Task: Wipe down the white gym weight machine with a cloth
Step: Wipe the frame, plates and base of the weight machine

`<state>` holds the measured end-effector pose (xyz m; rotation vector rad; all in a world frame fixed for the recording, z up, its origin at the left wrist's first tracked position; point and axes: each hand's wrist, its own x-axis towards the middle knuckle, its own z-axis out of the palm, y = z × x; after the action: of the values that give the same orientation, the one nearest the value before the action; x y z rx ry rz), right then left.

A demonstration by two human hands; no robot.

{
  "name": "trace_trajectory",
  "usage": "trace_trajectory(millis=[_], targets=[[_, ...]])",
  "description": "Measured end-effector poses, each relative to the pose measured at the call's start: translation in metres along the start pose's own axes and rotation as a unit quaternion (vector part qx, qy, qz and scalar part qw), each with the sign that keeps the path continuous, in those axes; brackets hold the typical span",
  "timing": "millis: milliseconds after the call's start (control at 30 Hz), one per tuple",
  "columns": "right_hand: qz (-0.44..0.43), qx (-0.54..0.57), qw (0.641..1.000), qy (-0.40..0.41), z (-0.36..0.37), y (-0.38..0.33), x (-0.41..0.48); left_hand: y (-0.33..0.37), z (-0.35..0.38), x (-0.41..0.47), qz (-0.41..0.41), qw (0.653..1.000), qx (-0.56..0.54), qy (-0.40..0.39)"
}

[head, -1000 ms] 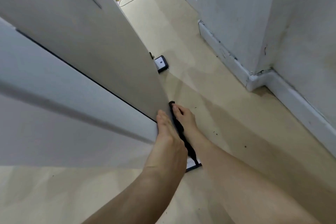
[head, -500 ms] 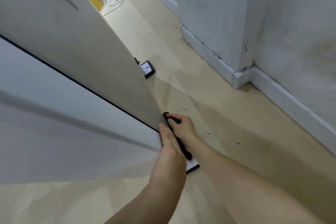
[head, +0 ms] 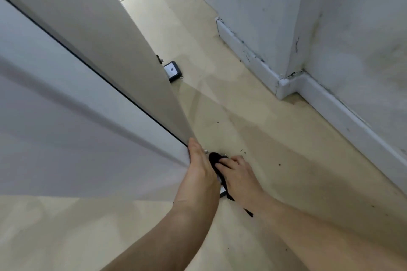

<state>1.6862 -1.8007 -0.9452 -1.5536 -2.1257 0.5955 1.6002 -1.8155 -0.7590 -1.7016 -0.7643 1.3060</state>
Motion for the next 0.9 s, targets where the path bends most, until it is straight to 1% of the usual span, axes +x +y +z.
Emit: trace_trajectory(millis=[33, 100, 200, 267, 334, 400, 467, 534, 634, 701, 734, 767, 801, 834, 867, 901], targets=[[0.005, 0.004, 1.0, -0.007, 0.001, 0.003, 0.017, 0.005, 0.0, -0.001, 0.099, 0.994, -0.051, 0.003], [0.018, 0.001, 1.0, 0.002, 0.003, 0.0, 0.045, 0.012, 0.0, 0.0, 0.145, 0.986, -0.076, 0.032], [0.076, 0.026, 0.997, 0.016, 0.005, -0.009, 0.037, 0.038, 0.0, 0.007, 0.141, 0.977, -0.155, 0.045], [0.082, 0.056, 0.994, 0.053, 0.007, -0.013, 0.003, 0.053, -0.002, 0.009, 0.142, 0.961, -0.229, 0.061], [0.104, 0.083, 0.99, 0.036, 0.01, -0.014, -0.024, 0.071, -0.002, 0.006, 0.151, 0.941, -0.293, 0.074], [0.135, 0.103, 0.985, -0.006, 0.013, -0.008, -0.024, 0.088, 0.001, 0.001, 0.148, 0.914, -0.374, 0.048], [0.129, 0.121, 0.984, -0.009, 0.015, -0.001, -0.007, 0.093, 0.004, 0.004, 0.111, 0.878, -0.465, 0.012], [0.094, 0.089, 0.992, 0.006, 0.013, 0.002, 0.016, 0.095, 0.007, 0.012, 0.081, 0.863, -0.499, 0.012], [0.085, 0.088, 0.992, 0.021, 0.01, -0.003, 0.038, 0.103, 0.007, 0.015, 0.054, 0.866, -0.496, 0.023], [0.089, 0.1, 0.989, 0.057, 0.009, -0.006, 0.034, 0.106, 0.006, 0.007, 0.056, 0.863, -0.5, 0.044], [0.095, 0.101, 0.988, 0.07, 0.01, -0.007, 0.025, 0.104, 0.005, 0.003, 0.059, 0.851, -0.52, 0.046], [0.096, 0.089, 0.989, 0.066, 0.011, -0.007, 0.012, 0.1, 0.005, 0.0, 0.065, 0.823, -0.562, 0.045], [0.097, 0.068, 0.992, 0.042, 0.012, -0.007, -0.004, 0.098, 0.007, -0.003, 0.062, 0.787, -0.61, 0.068], [0.095, 0.045, 0.994, 0.006, 0.015, -0.008, -0.02, 0.097, 0.009, -0.006, 0.06, 0.748, -0.659, 0.057], [0.088, 0.03, 0.995, -0.018, 0.016, -0.011, -0.034, 0.1, 0.011, -0.008, 0.051, 0.724, -0.686, 0.047], [0.079, 0.022, 0.996, -0.031, 0.015, -0.012, -0.043, 0.107, 0.015, -0.009, 0.056, 0.72, -0.69, 0.051]])
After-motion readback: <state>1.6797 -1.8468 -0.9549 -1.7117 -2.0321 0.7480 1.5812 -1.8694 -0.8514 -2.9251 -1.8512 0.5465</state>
